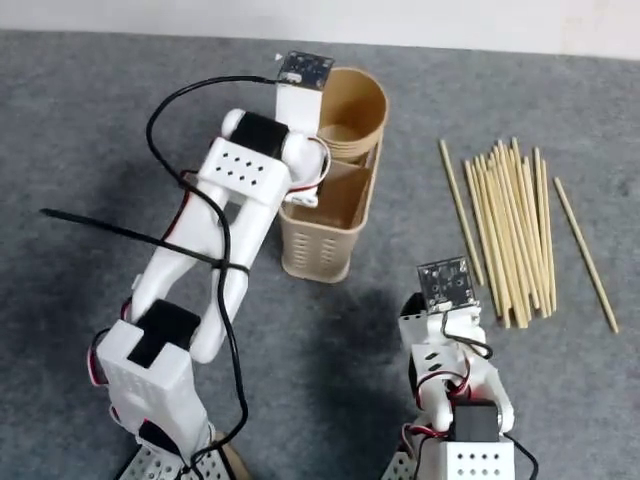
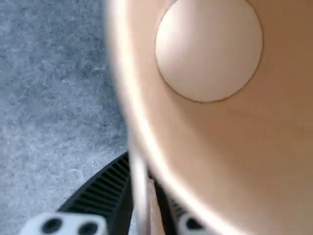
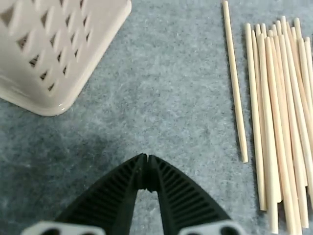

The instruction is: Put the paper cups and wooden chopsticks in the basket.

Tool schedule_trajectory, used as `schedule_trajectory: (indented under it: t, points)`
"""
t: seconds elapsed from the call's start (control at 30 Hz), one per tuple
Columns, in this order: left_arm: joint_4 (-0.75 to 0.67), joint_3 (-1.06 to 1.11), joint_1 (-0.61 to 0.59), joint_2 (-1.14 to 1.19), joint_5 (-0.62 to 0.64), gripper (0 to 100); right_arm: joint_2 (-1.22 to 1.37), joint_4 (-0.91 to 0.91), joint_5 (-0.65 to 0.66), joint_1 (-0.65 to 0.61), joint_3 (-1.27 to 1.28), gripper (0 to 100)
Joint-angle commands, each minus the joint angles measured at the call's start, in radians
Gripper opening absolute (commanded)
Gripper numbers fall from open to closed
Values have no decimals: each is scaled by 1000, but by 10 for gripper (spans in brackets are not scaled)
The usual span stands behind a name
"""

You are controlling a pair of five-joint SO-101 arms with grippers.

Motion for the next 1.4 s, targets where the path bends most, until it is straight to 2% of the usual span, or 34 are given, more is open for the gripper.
schedule_trajectory:
  t: [0.0, 0.07, 0.3, 0.47, 0.63, 0.8, 0.97, 1.07, 1.23, 1.37]
  points:
    - [-8, -59, -10, 1, -5, 158, -7, -16, 5, 12, 10, 17]
    - [25, -120, -10, 1, -5, 183, -7, -16, 5, 12, 12, 17]
    - [190, -438, -2, 10, -8, 170, -7, -16, 5, 12, 13, 17]
    - [296, -576, -41, 2, -9, 170, -7, -16, 5, 12, 13, 17]
    - [307, -690, -128, -31, -51, 154, -7, -16, 5, 13, 13, 17]
    - [305, -808, -134, -191, -127, 147, -2, 7, 5, 16, 8, 17]
    - [307, -805, -142, -355, -167, 147, -2, 70, -34, 21, -44, 17]
    - [307, -667, -140, -443, -175, 147, -1, 70, -31, 88, -79, 17]
    - [290, -153, -134, -627, -304, 146, 156, 84, -2, 242, -223, 72]
    - [94, 286, -157, -895, -305, 146, 447, 94, 31, 295, -481, 112]
